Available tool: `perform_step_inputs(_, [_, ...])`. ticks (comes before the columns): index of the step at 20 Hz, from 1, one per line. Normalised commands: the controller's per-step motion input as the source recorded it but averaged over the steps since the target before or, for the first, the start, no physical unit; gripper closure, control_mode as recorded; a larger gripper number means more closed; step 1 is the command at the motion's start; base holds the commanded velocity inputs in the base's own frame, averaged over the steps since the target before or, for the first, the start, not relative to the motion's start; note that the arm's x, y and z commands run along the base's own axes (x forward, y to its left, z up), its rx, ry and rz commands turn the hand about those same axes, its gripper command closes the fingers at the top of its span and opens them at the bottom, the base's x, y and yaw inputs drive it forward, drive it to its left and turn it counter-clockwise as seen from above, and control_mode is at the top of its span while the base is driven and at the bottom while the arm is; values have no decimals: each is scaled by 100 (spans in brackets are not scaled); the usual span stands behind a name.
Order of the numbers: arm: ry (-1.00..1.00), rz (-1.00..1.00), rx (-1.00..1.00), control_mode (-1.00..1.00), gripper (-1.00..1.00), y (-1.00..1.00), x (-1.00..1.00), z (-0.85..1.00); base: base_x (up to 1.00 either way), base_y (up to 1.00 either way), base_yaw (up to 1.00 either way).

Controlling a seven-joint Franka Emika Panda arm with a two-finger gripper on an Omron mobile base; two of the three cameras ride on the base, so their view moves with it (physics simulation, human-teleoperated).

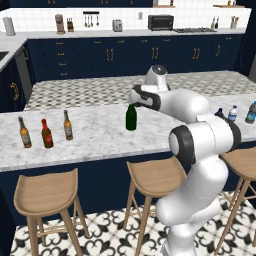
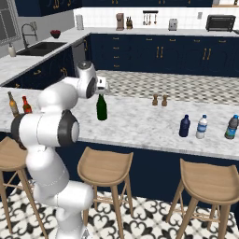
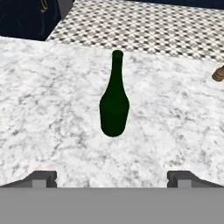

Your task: Move the plastic bottles in the middle to the plastics group, and the glass bottles in the middle to the glass group.

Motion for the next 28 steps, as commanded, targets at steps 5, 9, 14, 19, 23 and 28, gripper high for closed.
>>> perform_step_inputs(5, [3, 0, 0, -100, -100, 0, 28, -28, 0, 0, 0])
perform_step_inputs(9, [-6, 0, 0, -100, -100, 0, 0, -36, 0, 0, 0])
perform_step_inputs(14, [-3, 0, 0, -100, -100, 0, 3, -39, 0, 0, 0])
perform_step_inputs(19, [-8, 0, 2, -100, -100, 0, 0, -15, 0, 0, 0])
perform_step_inputs(23, [-3, 0, 1, -100, -100, 4, 5, -13, 0, 0, 0])
perform_step_inputs(28, [0, 0, 0, -100, -100, 10, 22, -15, 0, 0, 0])
